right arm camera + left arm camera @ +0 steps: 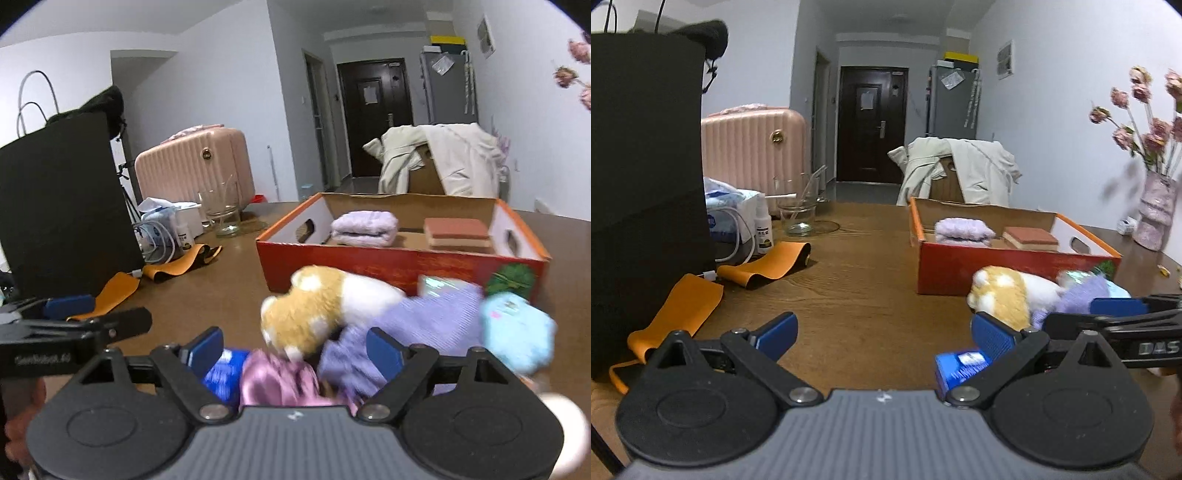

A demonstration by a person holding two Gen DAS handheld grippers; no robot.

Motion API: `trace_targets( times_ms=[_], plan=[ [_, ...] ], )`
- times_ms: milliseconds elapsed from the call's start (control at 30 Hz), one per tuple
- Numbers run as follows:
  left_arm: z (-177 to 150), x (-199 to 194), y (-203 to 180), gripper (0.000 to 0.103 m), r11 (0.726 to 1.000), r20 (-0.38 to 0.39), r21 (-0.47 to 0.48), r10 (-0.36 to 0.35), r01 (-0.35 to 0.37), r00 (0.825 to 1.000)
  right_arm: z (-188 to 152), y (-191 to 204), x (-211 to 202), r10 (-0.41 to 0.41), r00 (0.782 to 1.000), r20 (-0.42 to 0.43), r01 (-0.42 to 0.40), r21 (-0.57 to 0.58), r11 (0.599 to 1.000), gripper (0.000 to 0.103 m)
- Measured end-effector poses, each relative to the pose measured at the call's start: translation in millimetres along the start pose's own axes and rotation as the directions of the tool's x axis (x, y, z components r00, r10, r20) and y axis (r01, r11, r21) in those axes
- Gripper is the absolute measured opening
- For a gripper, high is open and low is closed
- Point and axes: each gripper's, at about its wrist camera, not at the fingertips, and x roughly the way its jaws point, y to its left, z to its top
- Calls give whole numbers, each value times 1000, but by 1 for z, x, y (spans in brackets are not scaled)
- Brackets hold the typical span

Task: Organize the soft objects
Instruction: 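Close the right tool on the yellow-and-white plush sheep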

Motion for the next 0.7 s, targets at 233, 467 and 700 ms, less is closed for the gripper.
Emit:
trace_targets(
  times_ms=[233, 467, 700],
  plan=[
    [5, 23, 11, 102, 1000, -14, -9, 15, -15, 1000, 14, 3, 64, -28, 996, -79, 31, 41, 999, 67],
    [3, 22, 19, 102, 999, -29, -28, 15, -16, 999, 9, 5, 72, -1, 998, -62, 5, 59, 998, 44],
    [7, -14, 14, 102, 999, 30, -36, -14, 15, 999, 19, 25, 21, 41, 999, 33, -40, -27, 999, 35]
  ],
)
